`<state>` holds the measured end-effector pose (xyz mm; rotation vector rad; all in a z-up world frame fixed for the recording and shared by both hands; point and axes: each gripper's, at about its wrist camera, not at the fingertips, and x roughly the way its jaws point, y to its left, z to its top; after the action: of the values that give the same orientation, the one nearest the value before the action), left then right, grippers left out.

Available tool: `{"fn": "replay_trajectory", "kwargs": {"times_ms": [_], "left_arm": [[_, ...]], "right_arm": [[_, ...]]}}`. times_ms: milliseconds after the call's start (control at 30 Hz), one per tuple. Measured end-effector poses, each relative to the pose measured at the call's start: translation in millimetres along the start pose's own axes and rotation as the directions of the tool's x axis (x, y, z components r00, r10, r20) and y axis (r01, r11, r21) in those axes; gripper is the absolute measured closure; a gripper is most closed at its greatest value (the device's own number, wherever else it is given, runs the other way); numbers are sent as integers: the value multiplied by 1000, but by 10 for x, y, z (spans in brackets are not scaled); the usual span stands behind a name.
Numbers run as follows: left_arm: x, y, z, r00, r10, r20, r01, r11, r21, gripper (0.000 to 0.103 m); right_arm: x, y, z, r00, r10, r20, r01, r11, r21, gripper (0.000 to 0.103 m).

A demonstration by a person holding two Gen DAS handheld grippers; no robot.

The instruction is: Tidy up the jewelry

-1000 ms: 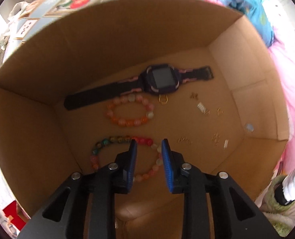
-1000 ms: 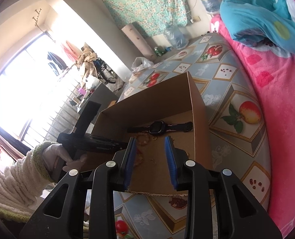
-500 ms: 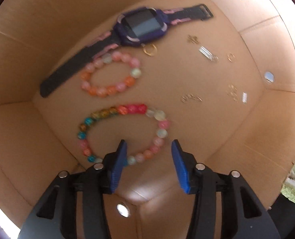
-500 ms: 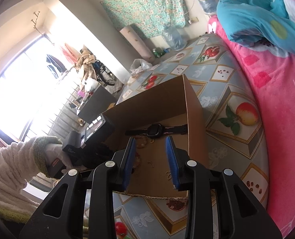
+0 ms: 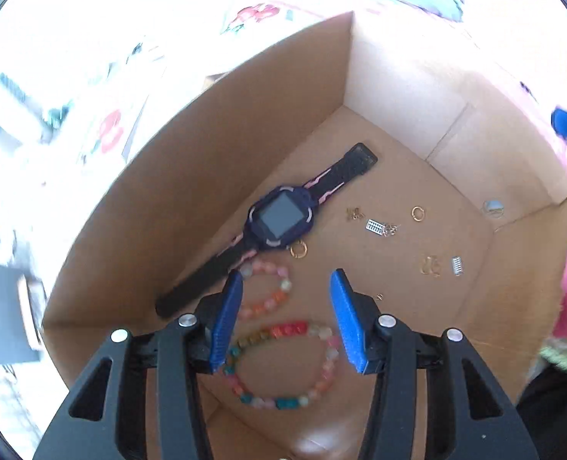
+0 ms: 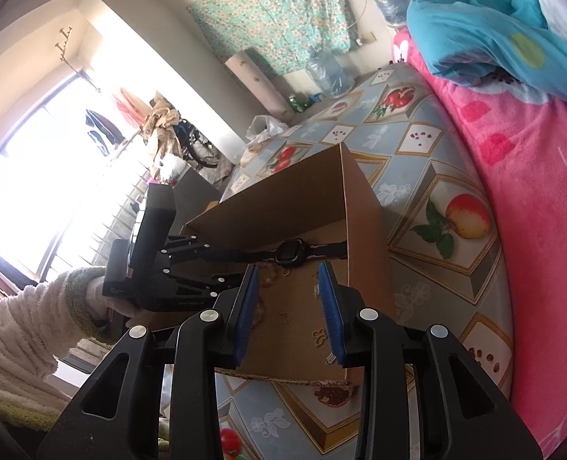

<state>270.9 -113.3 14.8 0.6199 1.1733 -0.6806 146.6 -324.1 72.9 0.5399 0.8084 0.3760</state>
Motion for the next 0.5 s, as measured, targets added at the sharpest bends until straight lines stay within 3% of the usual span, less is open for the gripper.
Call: {"fn": "replay_trajectory", "kwargs": {"times_ms": [233,367,500], "left_arm": [[289,-48,64,993,-19,-115,19,1000,-1,57],[452,63,116,977,-61,-205,53,998,-43,57],[456,135,74,971,-75,-226,68,997,-42,56]], "right_arm": [[-6,-47,7,1000,-4,3,4,1000,11,71],[4,-60,9,1000,3,-1,-3,1000,10,71],[9,-63,-4,1000,7,-4,-7,1000,9,71]]}}
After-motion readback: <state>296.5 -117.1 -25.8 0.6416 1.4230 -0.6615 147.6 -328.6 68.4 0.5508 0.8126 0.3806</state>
